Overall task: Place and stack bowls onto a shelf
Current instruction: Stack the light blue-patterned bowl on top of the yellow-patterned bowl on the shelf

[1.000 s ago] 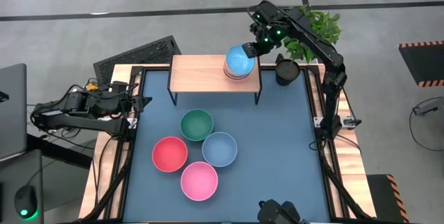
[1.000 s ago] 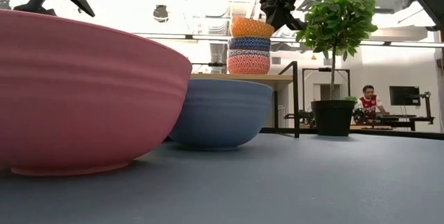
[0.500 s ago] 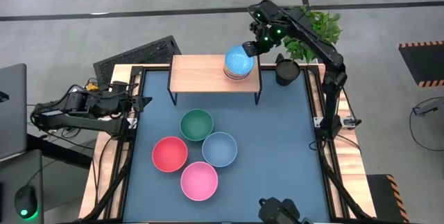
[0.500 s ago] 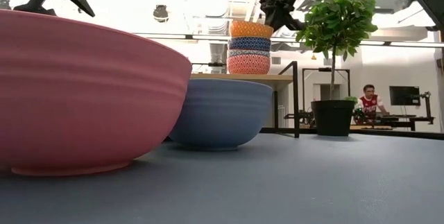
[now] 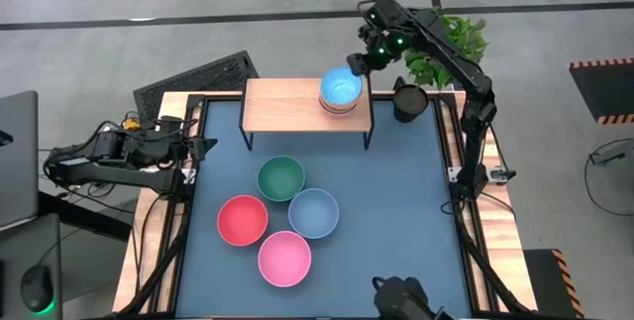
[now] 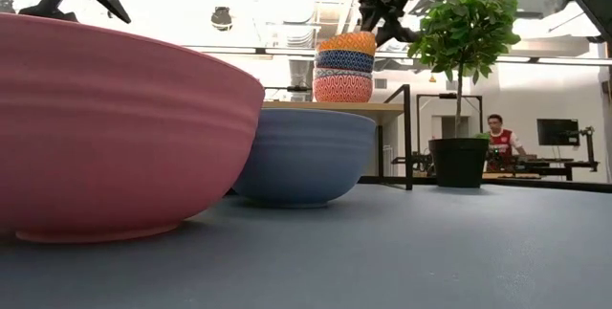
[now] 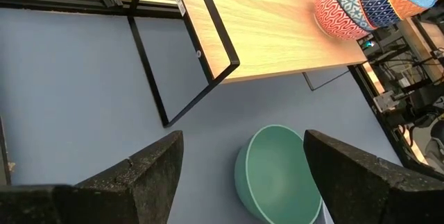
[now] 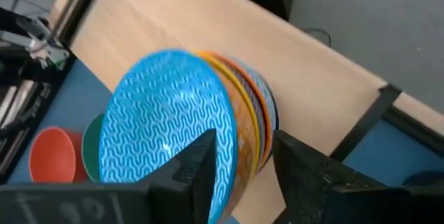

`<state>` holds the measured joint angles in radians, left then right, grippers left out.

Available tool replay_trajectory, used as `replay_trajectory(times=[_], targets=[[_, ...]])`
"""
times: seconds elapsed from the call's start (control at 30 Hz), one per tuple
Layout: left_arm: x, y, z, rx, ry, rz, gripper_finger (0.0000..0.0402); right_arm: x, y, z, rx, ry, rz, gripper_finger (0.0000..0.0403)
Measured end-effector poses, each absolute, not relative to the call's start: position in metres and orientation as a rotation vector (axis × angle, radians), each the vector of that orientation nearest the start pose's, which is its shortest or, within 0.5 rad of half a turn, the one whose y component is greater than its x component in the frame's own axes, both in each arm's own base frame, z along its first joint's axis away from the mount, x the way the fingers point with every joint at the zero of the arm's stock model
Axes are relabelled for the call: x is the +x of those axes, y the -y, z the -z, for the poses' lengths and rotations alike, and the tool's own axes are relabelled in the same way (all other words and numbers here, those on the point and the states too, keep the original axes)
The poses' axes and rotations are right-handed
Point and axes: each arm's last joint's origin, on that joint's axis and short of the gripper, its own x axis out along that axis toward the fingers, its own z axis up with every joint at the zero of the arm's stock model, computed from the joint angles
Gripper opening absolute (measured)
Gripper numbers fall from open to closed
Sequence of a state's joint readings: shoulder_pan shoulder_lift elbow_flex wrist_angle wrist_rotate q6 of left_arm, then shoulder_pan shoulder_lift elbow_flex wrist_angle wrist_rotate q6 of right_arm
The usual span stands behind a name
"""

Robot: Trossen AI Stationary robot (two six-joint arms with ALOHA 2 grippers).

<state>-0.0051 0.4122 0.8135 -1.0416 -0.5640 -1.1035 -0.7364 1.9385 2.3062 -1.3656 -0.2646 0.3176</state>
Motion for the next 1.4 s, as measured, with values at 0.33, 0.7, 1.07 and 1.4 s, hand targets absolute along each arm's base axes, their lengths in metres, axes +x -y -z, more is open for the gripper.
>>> replay_trajectory(times=[0.33, 0.7, 1.07, 1.4], targets=[[0.055, -0.015, -0.305, -0.875, -0.269, -0.790, 0.0283, 0.279, 0.248, -0.427, 0.742, -0.711, 0.584, 0.0155], [0.054, -0.015, -0.305, -0.874, -0.253, -0.809, 0.0283, 0.272, 0.209, -0.436, 0.683, -0.838, 0.605, 0.0121], [0.054, -0.015, -0.305, -0.884, -0.247, -0.812, 0.0283, 0.282, 0.210, -0.410, 0.683, -0.938, 0.629, 0.0117], [0.054, -0.015, -0.305, -0.882, -0.245, -0.816, 0.0283, 0.289, 0.215, -0.405, 0.672, -0.901, 0.627, 0.0117]])
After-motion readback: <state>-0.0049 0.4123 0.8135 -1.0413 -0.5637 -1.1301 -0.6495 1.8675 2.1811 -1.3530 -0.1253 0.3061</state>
